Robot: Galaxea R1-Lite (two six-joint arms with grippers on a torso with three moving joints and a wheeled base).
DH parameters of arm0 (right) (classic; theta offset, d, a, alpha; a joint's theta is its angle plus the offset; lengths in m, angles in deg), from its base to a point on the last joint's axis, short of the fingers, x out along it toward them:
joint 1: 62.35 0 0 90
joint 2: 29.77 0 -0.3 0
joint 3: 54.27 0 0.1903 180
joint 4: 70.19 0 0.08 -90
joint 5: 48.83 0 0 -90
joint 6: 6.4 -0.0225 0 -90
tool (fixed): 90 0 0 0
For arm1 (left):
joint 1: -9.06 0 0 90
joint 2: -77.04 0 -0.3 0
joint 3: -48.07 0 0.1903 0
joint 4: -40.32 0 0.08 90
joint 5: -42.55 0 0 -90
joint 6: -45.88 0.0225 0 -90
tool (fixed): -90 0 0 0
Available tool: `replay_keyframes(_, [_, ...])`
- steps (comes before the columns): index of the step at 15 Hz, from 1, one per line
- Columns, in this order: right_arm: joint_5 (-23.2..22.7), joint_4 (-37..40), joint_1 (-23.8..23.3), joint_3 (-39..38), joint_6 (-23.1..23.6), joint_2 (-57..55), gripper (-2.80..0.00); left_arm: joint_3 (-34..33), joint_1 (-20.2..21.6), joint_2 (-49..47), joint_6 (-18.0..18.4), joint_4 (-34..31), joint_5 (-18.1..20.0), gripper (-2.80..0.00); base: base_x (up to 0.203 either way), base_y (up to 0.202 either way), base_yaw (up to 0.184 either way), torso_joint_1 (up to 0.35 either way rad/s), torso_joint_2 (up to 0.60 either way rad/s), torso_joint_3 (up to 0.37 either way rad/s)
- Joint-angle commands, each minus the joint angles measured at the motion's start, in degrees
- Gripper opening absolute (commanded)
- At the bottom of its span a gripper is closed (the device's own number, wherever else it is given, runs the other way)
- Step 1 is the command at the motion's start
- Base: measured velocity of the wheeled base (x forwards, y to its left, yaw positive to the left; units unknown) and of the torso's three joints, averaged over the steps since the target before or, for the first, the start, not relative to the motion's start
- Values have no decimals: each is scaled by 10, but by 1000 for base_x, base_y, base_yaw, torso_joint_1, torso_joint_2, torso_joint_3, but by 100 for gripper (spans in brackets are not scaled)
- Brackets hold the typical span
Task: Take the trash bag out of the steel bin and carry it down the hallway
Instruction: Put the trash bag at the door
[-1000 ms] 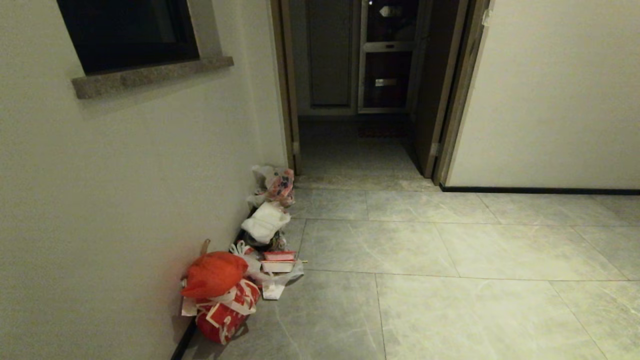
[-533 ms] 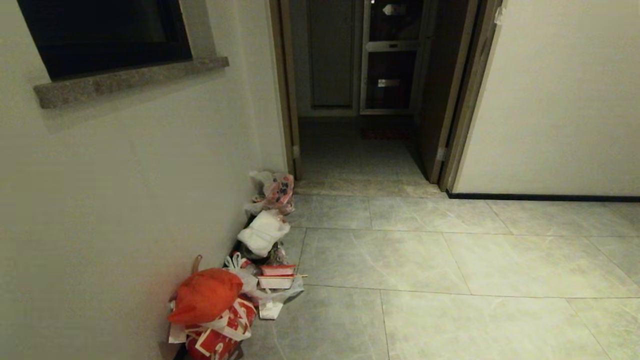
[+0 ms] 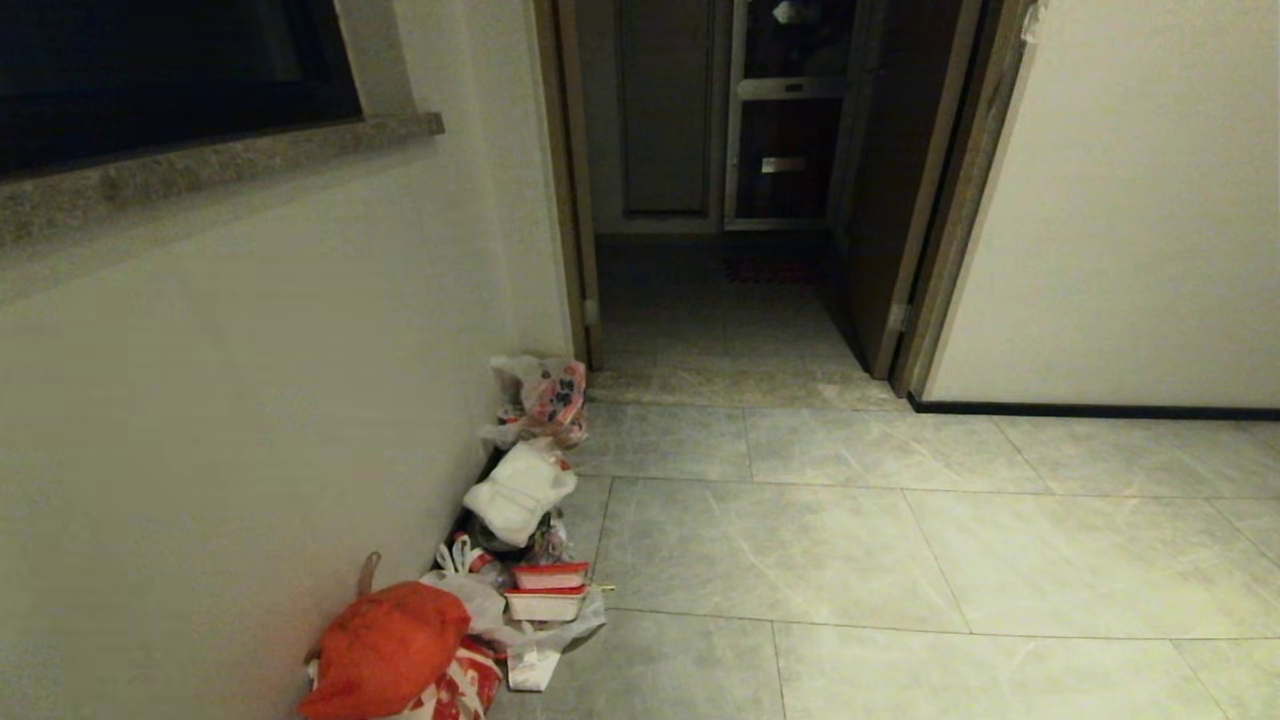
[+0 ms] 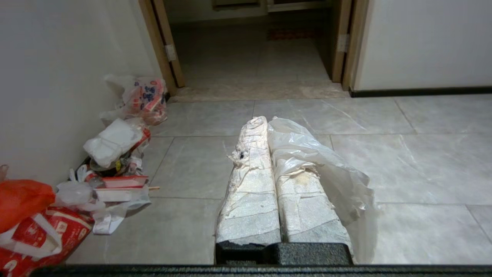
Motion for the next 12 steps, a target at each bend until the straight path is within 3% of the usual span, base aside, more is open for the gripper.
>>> replay_keyframes(1, [0, -1, 1, 0, 0, 0, -280, -1, 0, 0, 0, 0, 0, -280, 194, 0, -1, -1, 4, 1])
replay_keyframes(12, [0, -1, 1, 0, 0, 0, -280, -1, 0, 0, 0, 0, 0, -280, 195, 0, 0, 2, 2, 2])
